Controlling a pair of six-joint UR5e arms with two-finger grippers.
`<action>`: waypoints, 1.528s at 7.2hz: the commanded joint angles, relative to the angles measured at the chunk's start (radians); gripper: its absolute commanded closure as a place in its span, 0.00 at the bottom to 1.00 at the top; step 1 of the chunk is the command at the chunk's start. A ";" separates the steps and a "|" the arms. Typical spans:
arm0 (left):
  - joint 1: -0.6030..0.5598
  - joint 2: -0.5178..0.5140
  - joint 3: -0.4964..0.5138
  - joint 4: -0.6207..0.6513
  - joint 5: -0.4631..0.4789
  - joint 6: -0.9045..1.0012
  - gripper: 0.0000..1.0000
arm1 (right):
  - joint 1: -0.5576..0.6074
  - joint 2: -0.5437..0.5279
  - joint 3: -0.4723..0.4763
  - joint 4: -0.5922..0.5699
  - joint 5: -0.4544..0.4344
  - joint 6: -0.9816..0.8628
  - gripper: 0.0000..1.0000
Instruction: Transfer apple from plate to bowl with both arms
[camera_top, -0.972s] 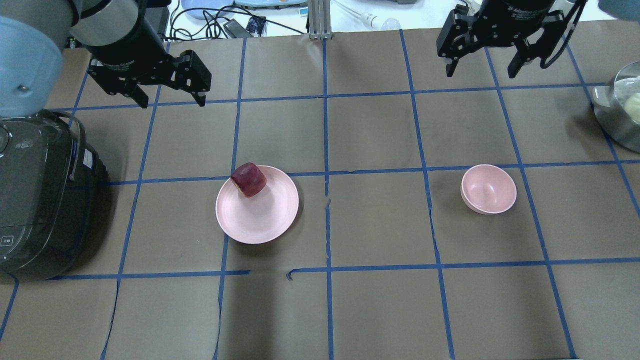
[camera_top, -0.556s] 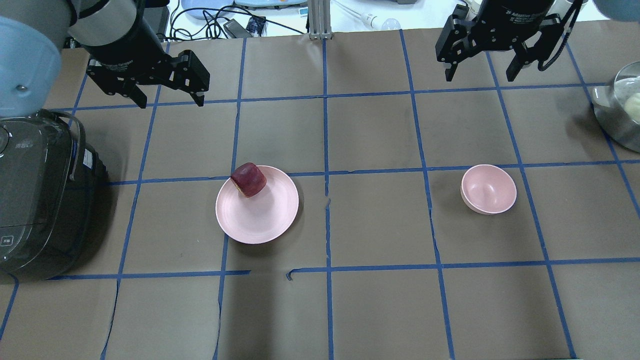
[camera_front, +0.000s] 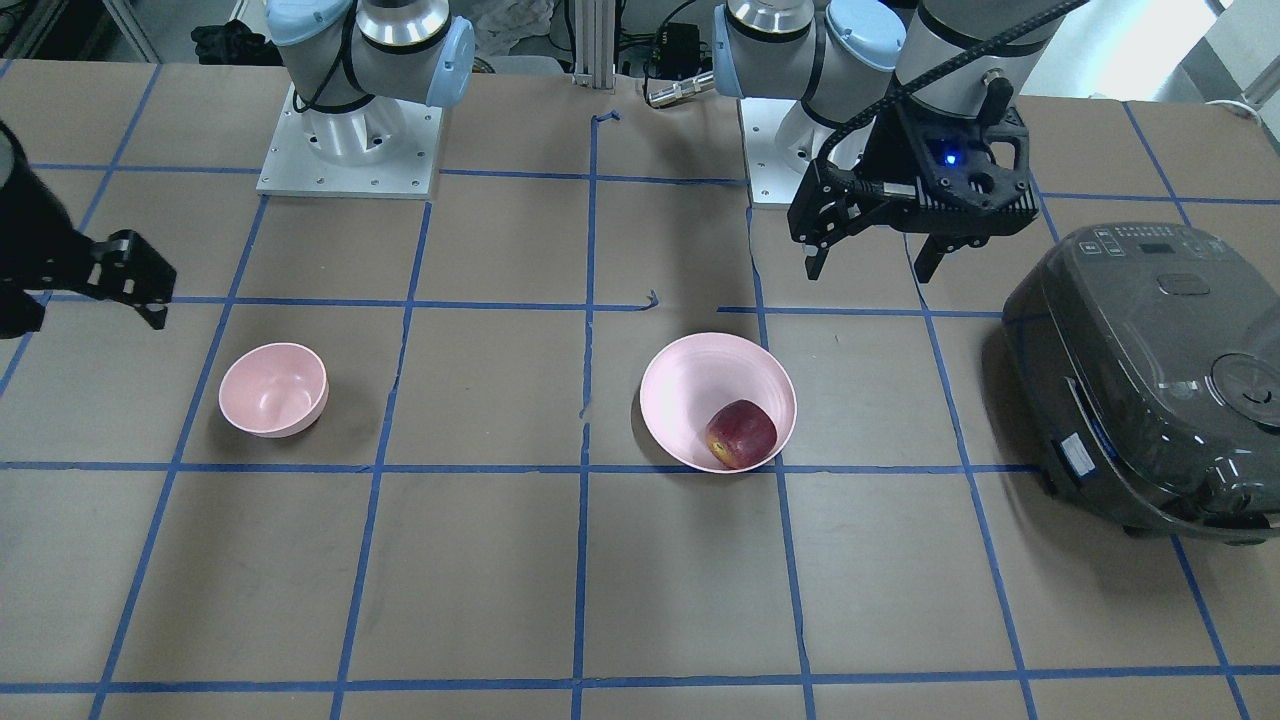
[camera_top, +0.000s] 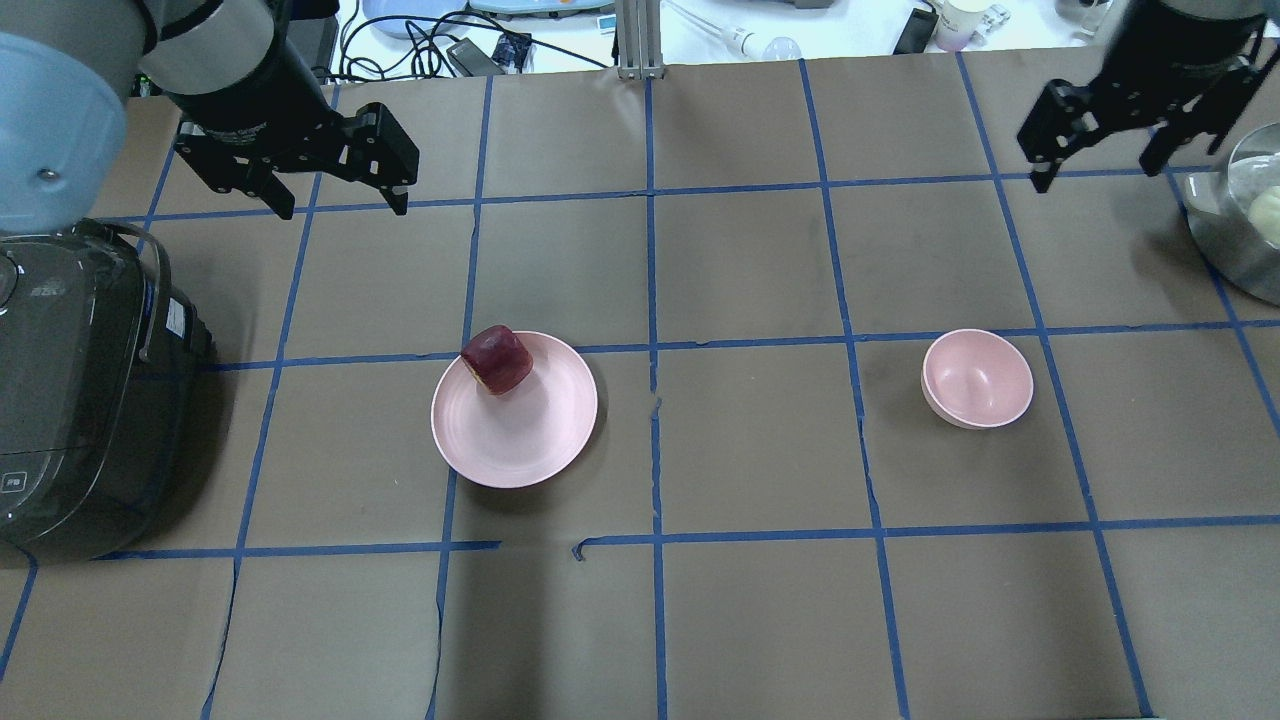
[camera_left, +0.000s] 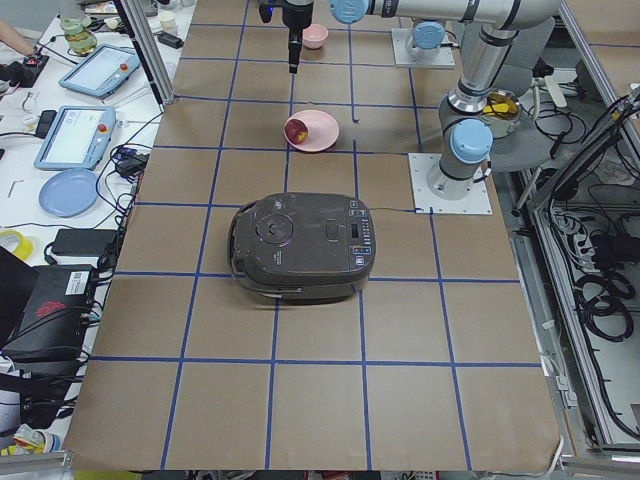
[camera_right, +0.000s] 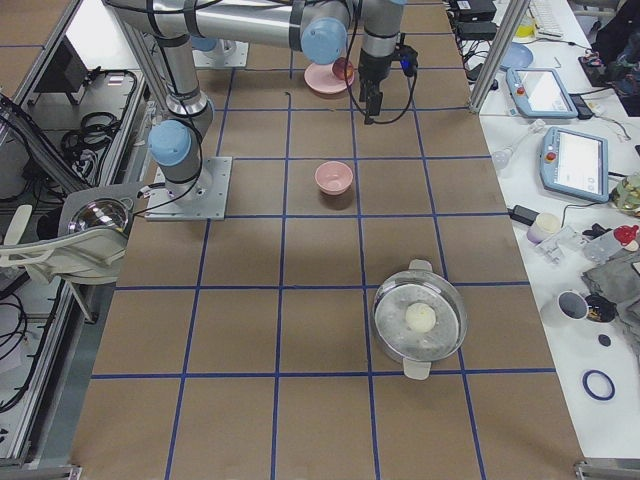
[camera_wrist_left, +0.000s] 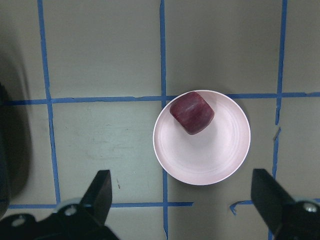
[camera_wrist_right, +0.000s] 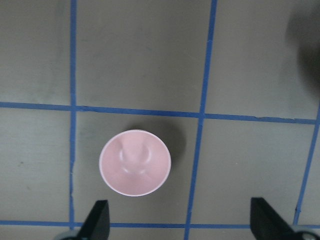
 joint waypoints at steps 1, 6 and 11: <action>0.002 -0.001 0.000 0.001 -0.002 0.001 0.00 | -0.085 -0.007 0.070 -0.052 -0.001 -0.074 0.00; 0.001 -0.005 0.000 0.001 -0.005 0.001 0.00 | -0.085 0.111 0.565 -0.678 0.062 -0.008 0.00; -0.021 -0.102 -0.168 0.147 -0.023 -0.265 0.00 | -0.085 0.112 0.569 -0.675 0.064 -0.016 1.00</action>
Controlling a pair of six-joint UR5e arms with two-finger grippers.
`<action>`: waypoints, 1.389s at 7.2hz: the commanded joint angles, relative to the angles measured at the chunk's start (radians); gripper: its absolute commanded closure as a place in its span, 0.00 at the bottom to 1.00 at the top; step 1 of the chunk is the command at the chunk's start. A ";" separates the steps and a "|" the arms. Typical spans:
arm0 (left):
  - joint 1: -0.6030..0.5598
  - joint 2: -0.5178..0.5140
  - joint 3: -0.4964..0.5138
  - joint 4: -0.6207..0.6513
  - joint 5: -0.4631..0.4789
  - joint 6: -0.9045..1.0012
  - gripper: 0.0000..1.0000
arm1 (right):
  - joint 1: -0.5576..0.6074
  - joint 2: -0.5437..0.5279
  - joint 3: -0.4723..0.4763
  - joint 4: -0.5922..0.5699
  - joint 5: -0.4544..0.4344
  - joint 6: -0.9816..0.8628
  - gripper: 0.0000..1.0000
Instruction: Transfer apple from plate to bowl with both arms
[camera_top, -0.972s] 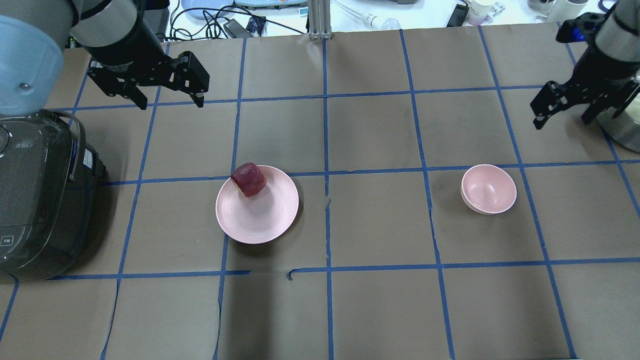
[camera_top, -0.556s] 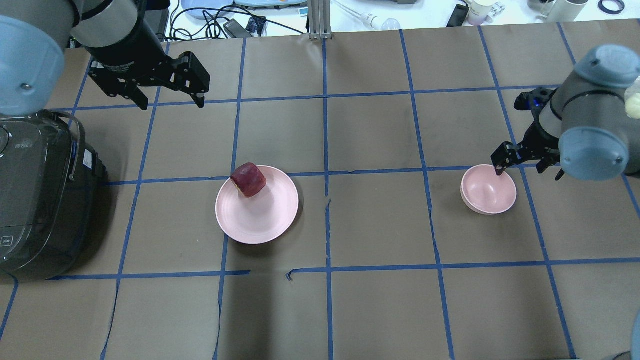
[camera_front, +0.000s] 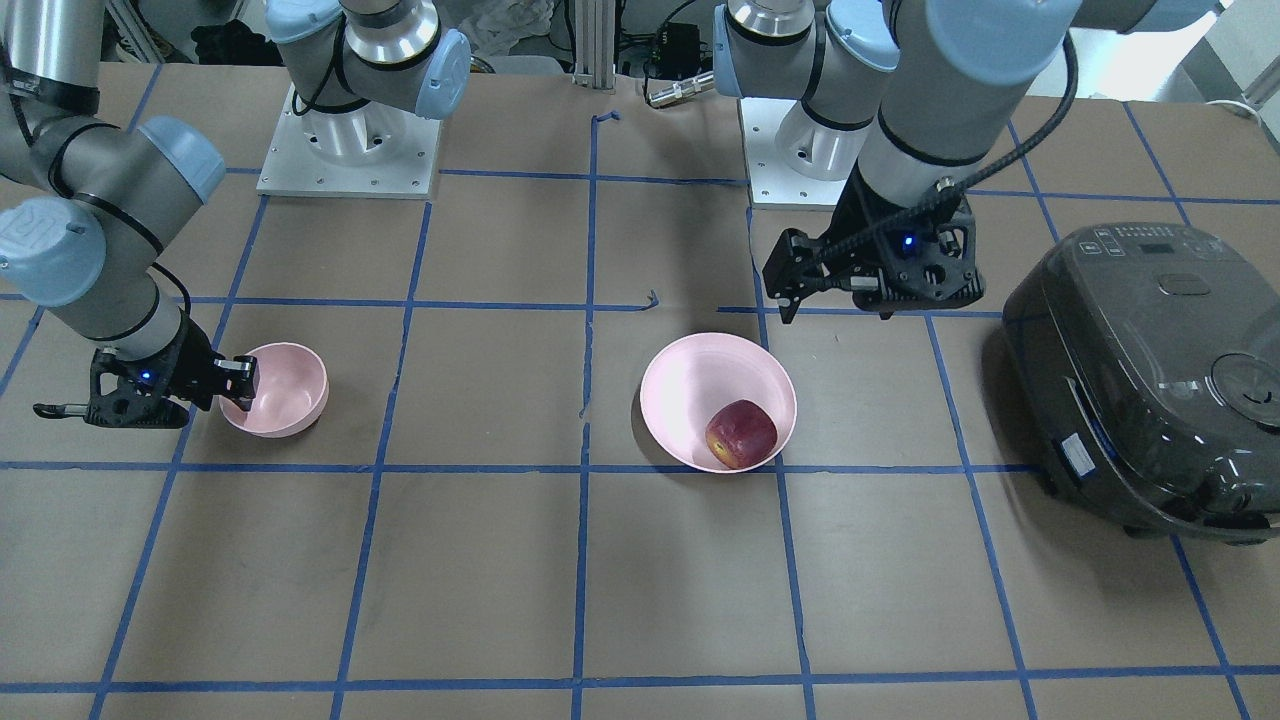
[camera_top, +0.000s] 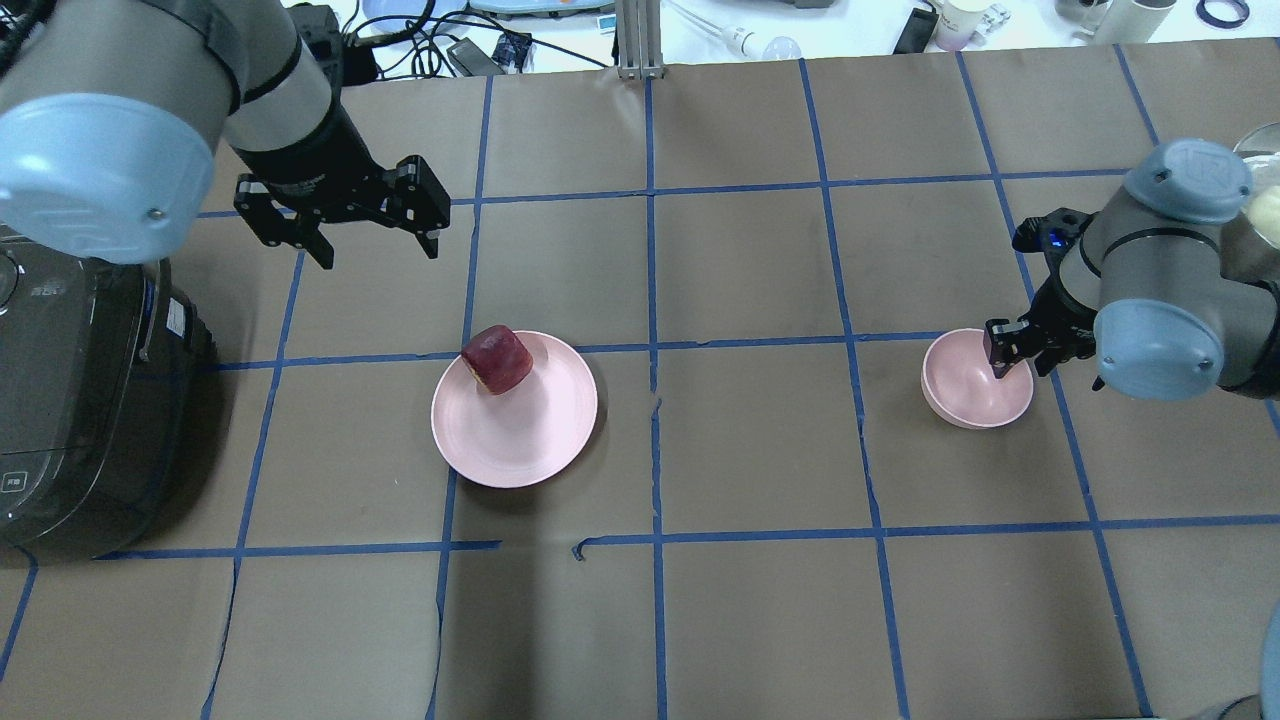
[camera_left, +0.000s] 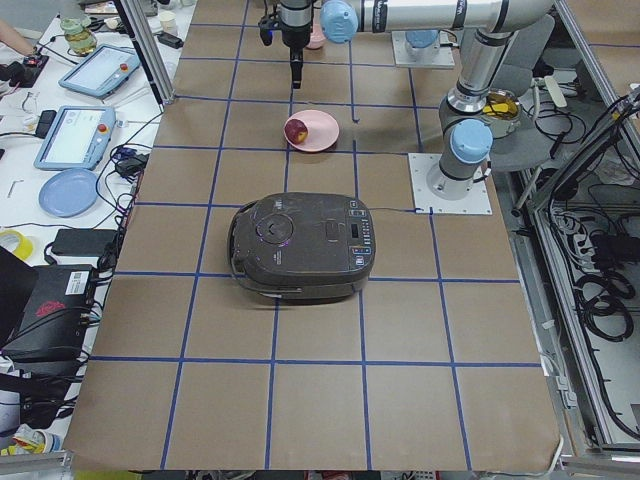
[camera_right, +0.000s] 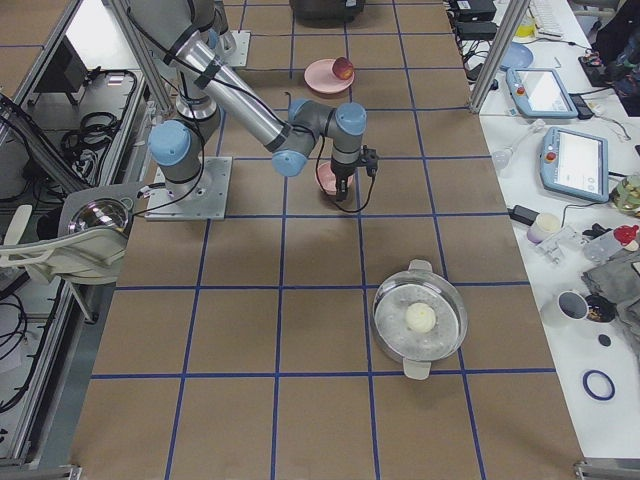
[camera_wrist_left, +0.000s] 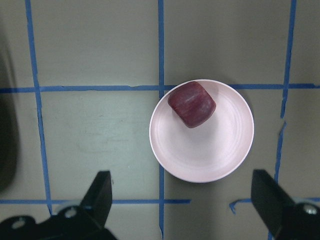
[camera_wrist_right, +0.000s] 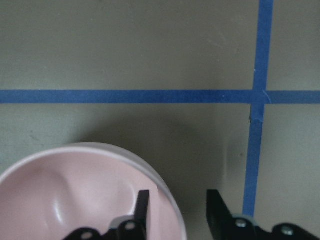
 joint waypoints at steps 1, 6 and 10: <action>-0.036 -0.080 -0.096 0.137 -0.054 -0.217 0.00 | 0.000 0.000 -0.004 0.002 0.000 0.000 1.00; -0.051 -0.249 -0.238 0.403 -0.058 -0.521 0.01 | 0.163 0.001 -0.064 0.010 0.169 0.194 1.00; -0.053 -0.311 -0.236 0.479 -0.050 -0.509 0.43 | 0.491 0.012 -0.079 0.001 0.071 0.612 1.00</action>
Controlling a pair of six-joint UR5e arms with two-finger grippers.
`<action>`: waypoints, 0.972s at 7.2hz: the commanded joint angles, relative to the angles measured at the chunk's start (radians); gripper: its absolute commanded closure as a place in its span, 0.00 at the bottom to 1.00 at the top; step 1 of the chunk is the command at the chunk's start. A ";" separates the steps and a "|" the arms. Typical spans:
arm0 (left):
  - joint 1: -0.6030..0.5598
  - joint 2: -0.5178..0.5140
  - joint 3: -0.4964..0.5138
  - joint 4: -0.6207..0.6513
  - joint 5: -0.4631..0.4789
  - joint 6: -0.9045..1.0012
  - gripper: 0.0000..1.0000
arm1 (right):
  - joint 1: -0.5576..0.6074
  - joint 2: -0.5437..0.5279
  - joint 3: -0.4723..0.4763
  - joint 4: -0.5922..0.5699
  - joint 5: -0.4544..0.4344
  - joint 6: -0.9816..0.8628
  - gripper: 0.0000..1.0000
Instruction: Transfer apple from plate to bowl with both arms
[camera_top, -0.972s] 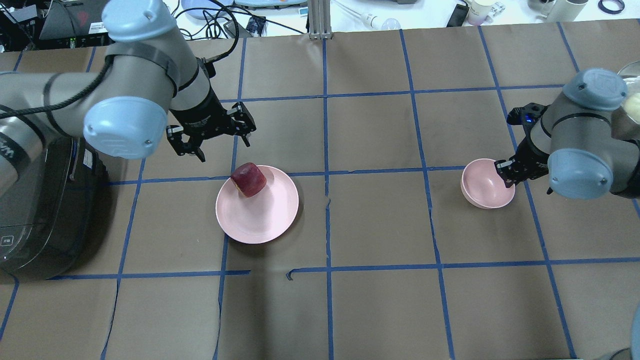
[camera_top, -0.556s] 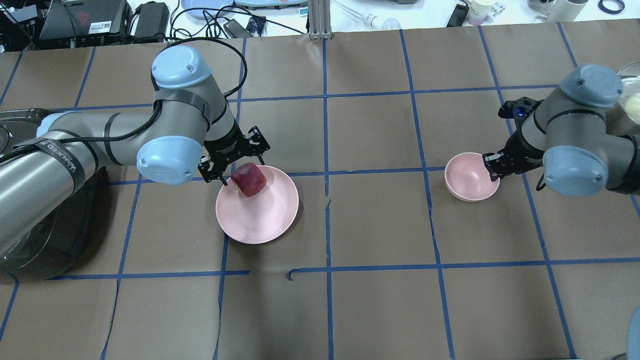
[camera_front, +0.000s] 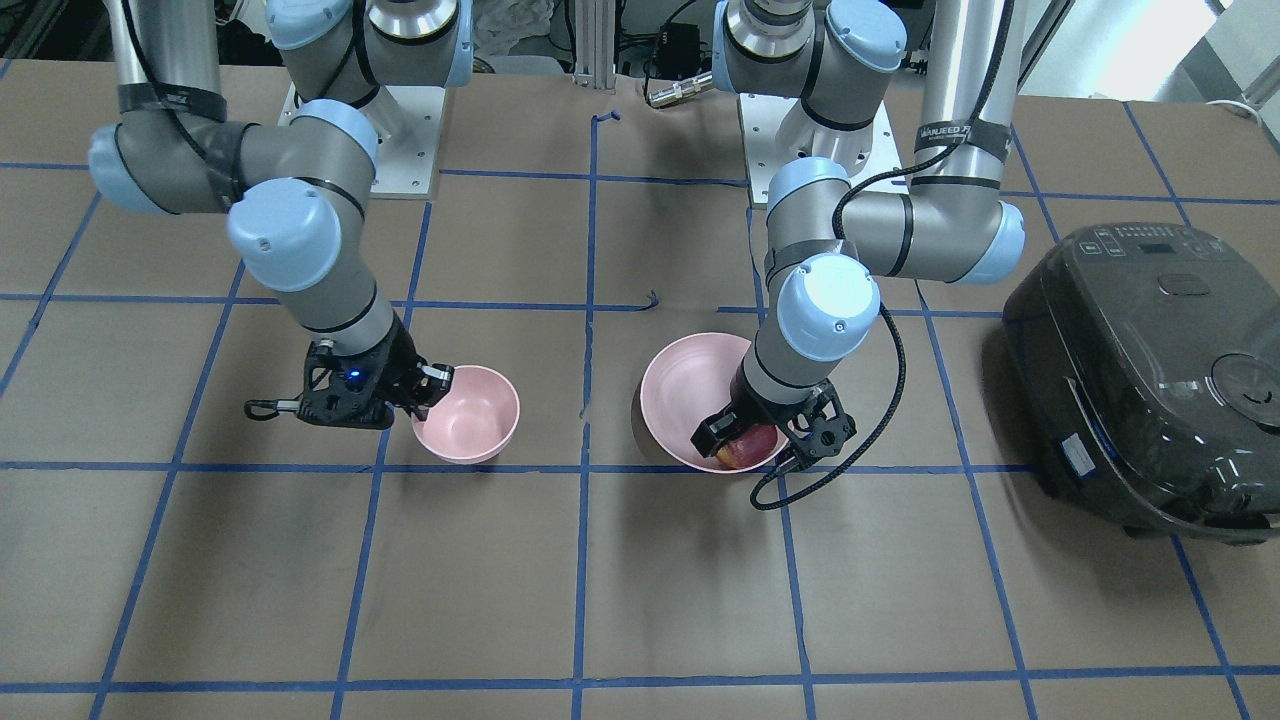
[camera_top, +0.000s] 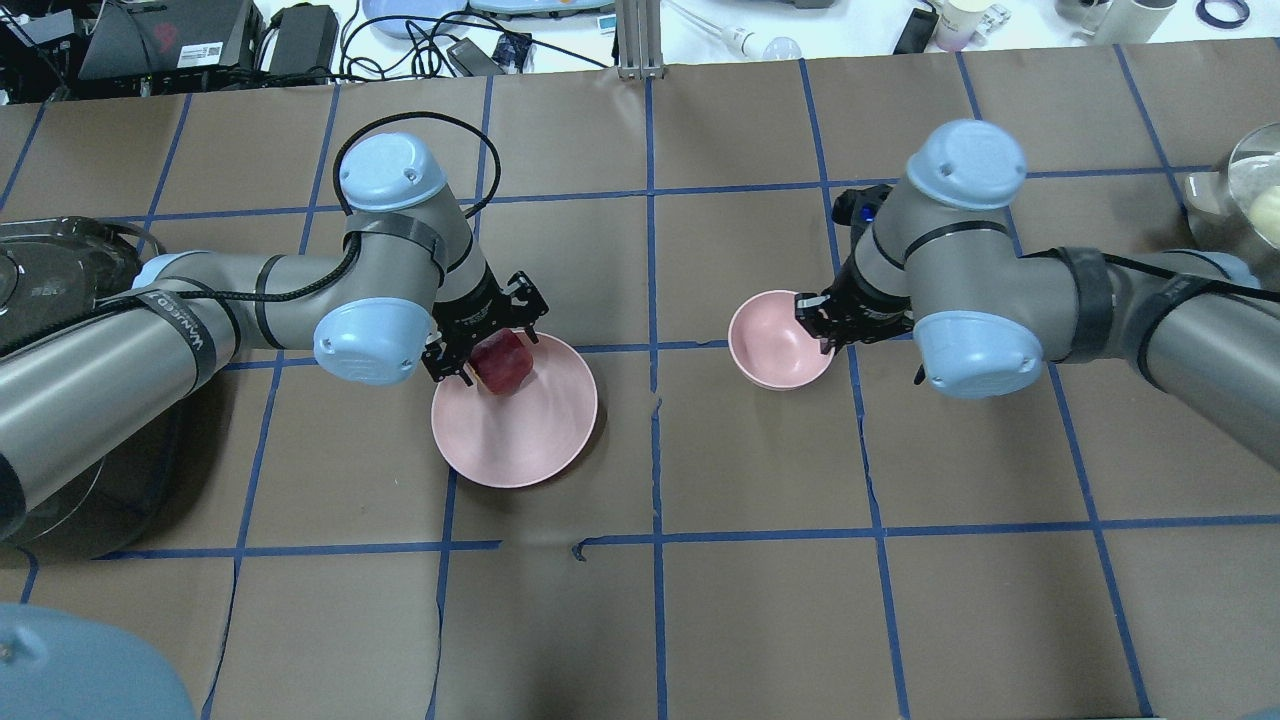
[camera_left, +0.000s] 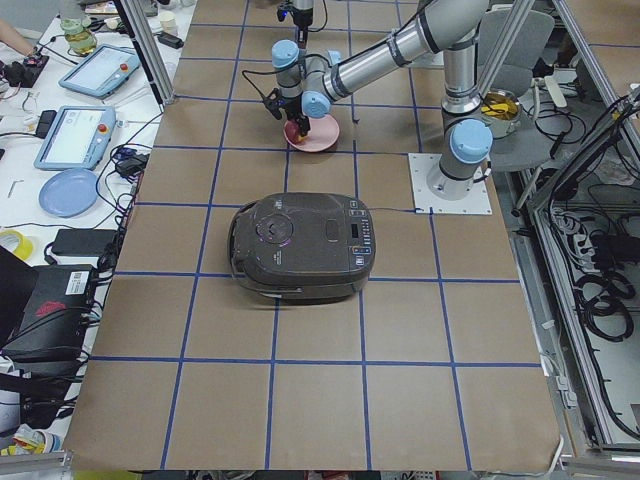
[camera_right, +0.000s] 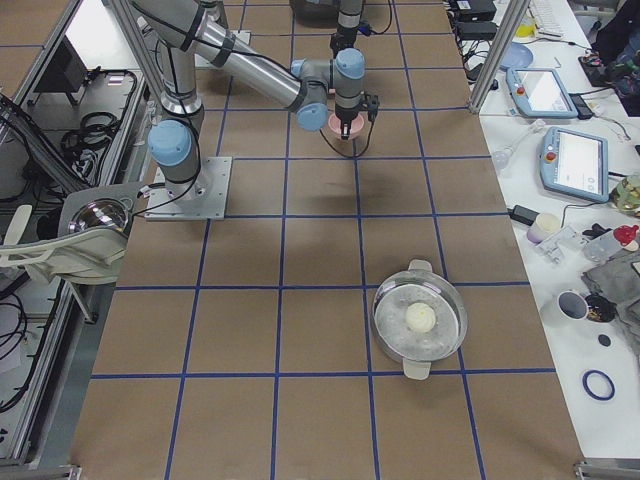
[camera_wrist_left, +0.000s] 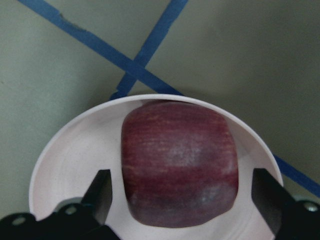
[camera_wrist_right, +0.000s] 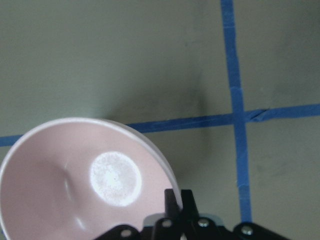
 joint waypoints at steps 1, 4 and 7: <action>0.000 -0.020 0.001 0.012 0.008 0.050 0.82 | 0.066 0.003 0.002 0.002 -0.062 0.065 1.00; -0.029 0.029 0.004 0.008 0.033 0.136 1.00 | 0.066 0.012 0.007 0.002 -0.064 0.056 0.01; -0.164 0.063 0.018 0.008 0.108 0.256 1.00 | 0.063 -0.017 -0.068 0.031 -0.146 0.039 0.00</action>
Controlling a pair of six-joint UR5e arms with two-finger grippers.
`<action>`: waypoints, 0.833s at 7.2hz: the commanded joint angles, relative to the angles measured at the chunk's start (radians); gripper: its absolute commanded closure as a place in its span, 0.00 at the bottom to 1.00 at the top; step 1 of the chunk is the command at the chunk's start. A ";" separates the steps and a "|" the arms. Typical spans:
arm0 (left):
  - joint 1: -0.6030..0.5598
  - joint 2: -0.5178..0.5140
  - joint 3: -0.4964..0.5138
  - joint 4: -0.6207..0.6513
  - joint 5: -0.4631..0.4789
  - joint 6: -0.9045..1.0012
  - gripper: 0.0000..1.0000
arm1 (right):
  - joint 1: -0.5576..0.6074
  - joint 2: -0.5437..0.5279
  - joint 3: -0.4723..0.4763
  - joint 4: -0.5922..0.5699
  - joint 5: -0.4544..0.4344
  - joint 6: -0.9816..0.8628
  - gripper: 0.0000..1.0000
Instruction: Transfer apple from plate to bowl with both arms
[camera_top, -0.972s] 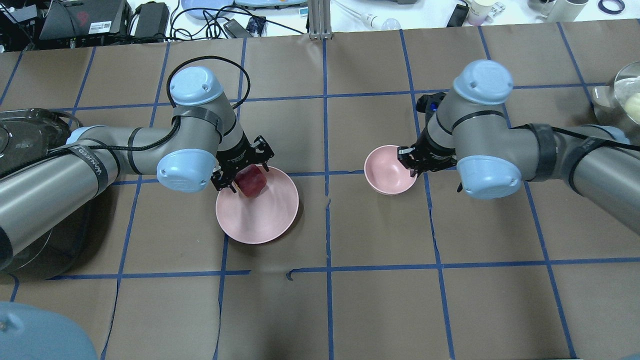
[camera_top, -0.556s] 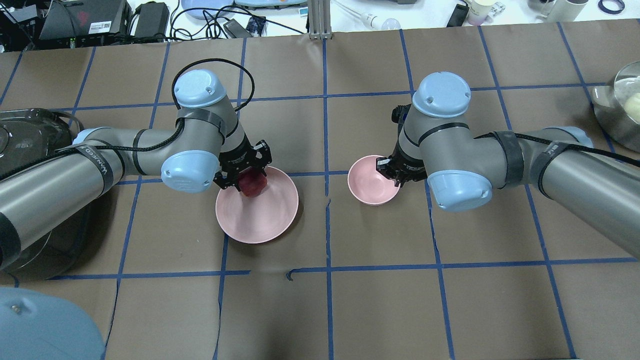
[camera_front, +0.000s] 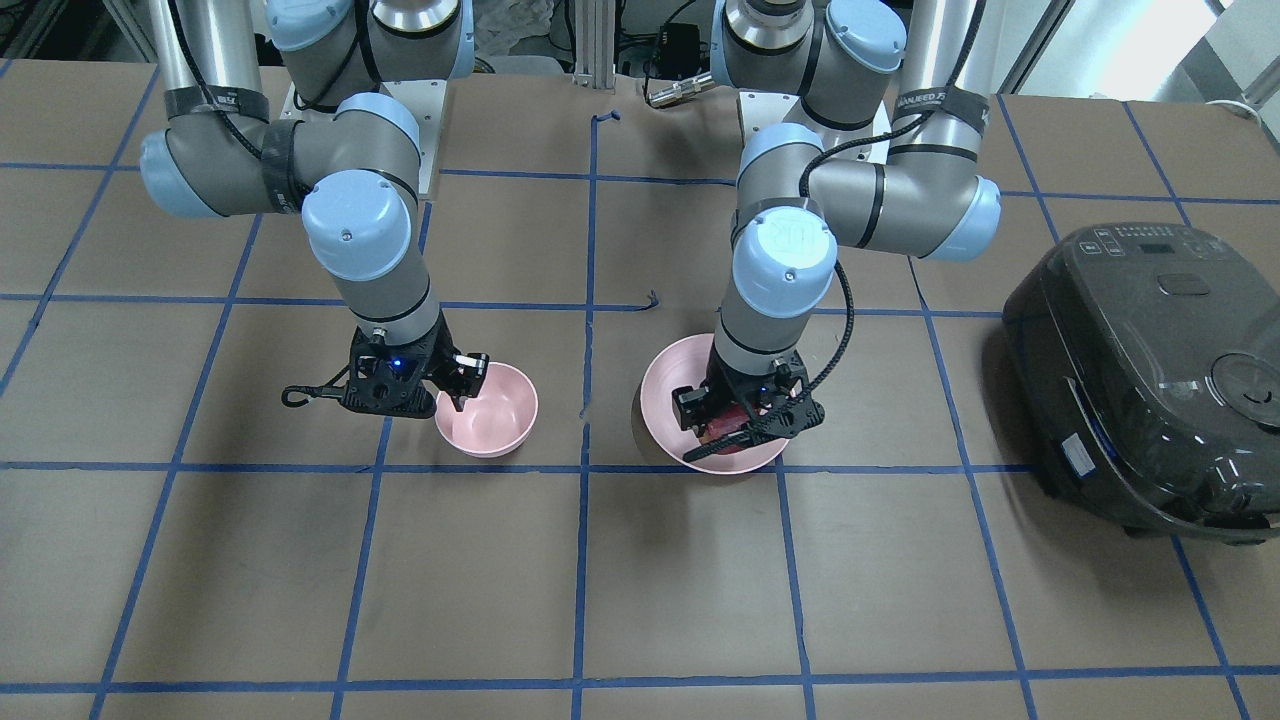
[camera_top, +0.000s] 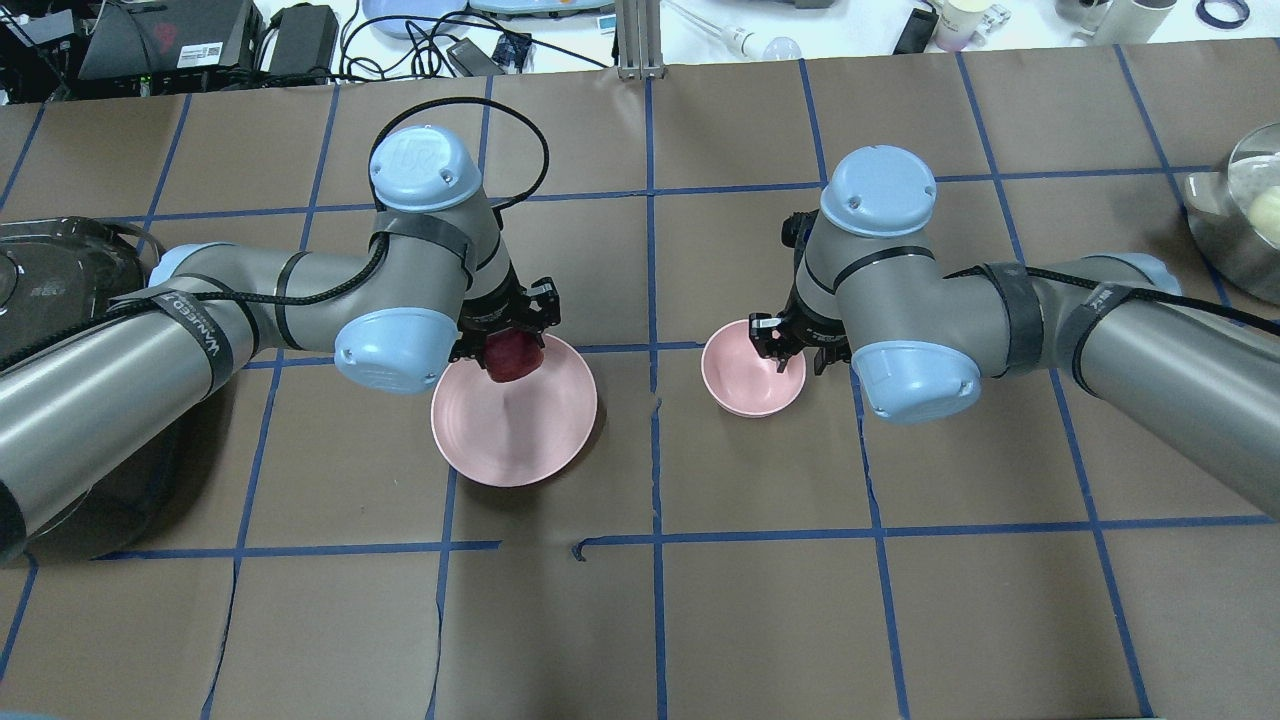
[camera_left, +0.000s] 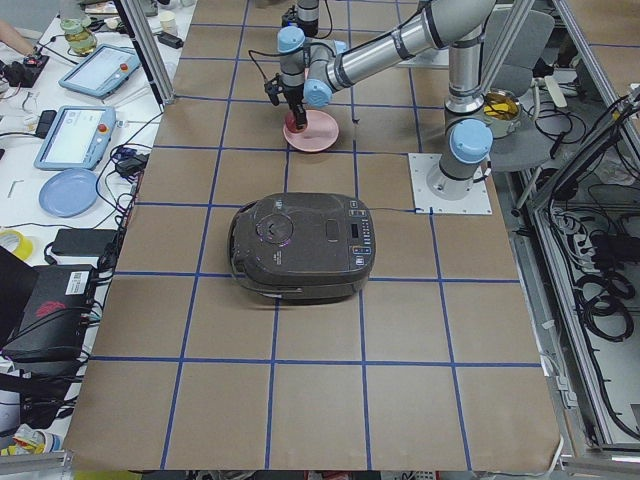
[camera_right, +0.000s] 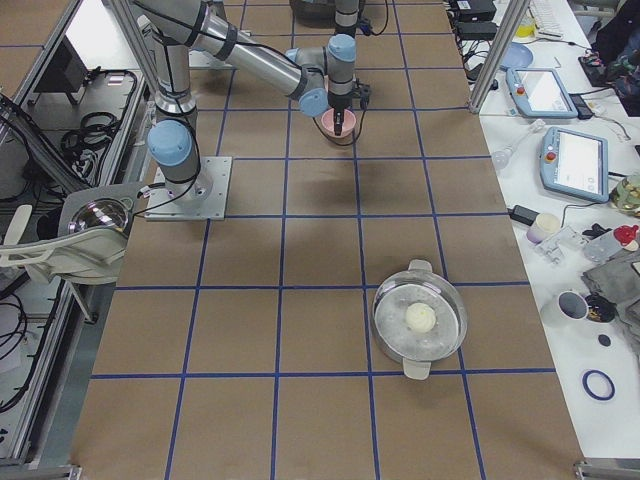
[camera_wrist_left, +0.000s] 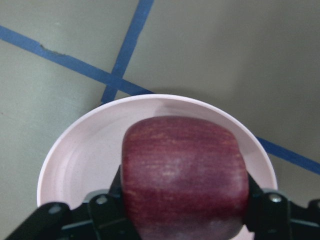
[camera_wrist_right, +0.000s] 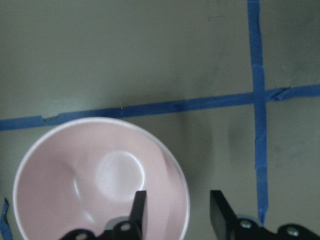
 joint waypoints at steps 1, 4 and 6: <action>-0.091 0.017 0.012 0.012 0.010 0.095 1.00 | 0.002 -0.088 -0.156 0.238 -0.050 -0.011 0.00; -0.162 -0.012 0.132 0.003 -0.114 0.077 1.00 | 0.002 -0.207 -0.527 0.725 -0.048 -0.005 0.00; -0.216 -0.054 0.176 0.001 -0.132 0.013 1.00 | 0.003 -0.176 -0.562 0.775 -0.050 0.005 0.00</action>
